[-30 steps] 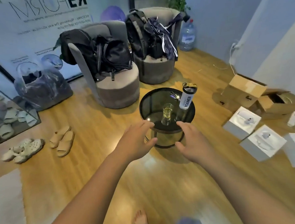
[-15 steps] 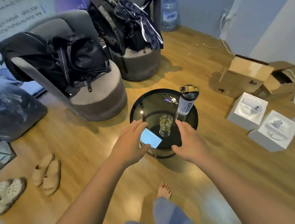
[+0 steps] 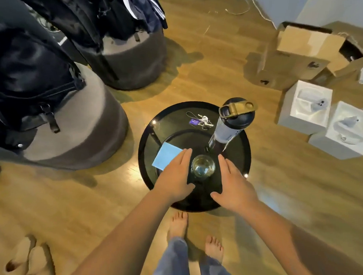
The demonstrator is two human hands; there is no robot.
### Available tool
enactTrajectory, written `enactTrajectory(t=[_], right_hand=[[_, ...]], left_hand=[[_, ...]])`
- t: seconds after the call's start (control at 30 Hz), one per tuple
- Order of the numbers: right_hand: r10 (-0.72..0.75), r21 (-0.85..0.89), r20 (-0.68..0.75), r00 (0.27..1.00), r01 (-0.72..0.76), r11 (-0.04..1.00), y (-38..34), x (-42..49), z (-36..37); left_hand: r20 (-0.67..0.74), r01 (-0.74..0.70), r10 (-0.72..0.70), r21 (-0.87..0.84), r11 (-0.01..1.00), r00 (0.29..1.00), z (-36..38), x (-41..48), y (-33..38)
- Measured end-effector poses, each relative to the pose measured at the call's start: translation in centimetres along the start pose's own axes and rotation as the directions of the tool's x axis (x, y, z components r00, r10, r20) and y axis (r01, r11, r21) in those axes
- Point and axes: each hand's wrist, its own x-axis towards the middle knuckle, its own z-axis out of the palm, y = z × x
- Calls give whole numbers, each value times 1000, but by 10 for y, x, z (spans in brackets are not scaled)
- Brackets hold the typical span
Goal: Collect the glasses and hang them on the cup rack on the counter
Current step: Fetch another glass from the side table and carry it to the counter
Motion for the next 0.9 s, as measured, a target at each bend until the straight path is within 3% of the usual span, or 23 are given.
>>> enactTrajectory(t=[0.23,0.43,0.7,0.9], right_hand=[[62,80,70,996,-68,994,1,84,71],[53,189,77,996,-67,980,15,100,89],[113,346,-37,993,-94,934,19,43,26],[262,475,-151,953,-162,865,30,-57,-64]], left_hand=[[199,-117,123,-42,992,972,67,95,-31],[191,-164,183,-110,980,964,79,113,-34],[136,-331,340,-86,940,931,29,84,9],[186,-519,524,-80,851,831,-31,31,112]])
